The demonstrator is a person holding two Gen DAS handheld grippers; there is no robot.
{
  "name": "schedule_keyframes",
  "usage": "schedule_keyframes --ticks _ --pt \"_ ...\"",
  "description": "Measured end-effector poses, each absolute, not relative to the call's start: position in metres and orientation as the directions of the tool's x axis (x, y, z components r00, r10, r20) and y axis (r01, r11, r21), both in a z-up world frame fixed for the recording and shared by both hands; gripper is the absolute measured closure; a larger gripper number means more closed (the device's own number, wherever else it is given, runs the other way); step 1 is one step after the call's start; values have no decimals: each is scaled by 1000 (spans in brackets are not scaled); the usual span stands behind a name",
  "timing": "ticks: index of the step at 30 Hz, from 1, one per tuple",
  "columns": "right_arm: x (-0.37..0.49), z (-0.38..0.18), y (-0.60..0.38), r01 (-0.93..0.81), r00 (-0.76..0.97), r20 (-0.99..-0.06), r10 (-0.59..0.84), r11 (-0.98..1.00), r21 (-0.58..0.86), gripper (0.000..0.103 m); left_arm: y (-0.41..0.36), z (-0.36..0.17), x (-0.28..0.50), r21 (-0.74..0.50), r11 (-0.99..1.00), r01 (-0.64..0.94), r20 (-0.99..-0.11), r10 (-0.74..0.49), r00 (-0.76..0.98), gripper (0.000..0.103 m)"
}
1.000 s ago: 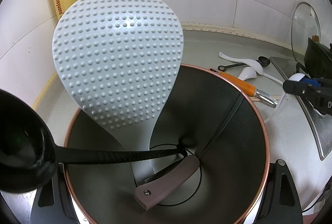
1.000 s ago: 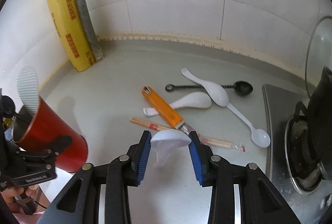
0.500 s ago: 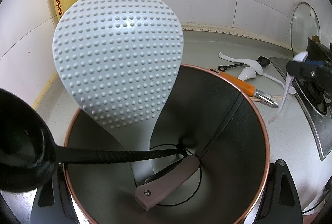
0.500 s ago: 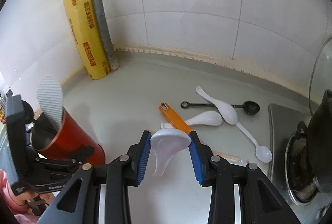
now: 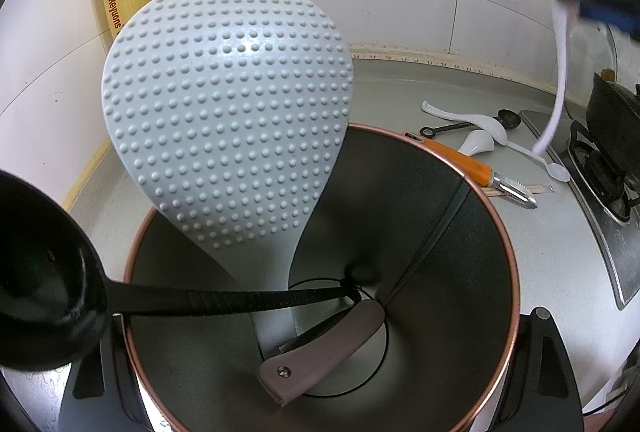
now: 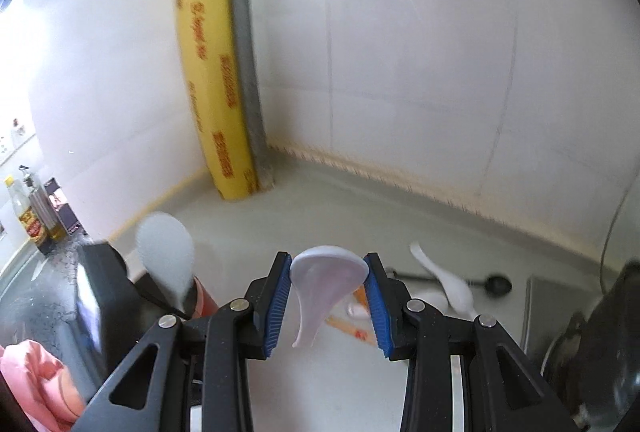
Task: Organize utensils
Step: 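Lower the white soup spoon into the red holder and open the right gripper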
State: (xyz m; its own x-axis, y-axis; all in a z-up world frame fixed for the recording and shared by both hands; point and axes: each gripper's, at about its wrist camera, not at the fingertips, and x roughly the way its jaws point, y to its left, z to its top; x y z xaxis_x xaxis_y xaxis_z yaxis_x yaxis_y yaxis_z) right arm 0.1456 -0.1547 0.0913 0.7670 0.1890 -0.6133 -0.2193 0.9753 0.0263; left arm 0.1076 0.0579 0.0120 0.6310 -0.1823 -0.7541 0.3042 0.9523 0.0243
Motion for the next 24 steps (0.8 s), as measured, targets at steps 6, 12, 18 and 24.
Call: schedule_keyframes --ticks 6,12,18,24 --pt "146 118 -133 -304 789 -560 253 953 3 64 58 11 107 24 952 305 -754 -183 631 13" --pt "150 132 -113 -376 782 -536 318 927 2 64 57 12 107 25 952 305 -754 -182 631 13" --pt "151 141 -94 -443 765 -516 385 897 14 64 57 12 107 26 952 304 -754 -182 632 13" --pt "152 136 -77 -488 733 -534 422 872 19 64 55 12 107 26 952 305 -753 -182 632 13"
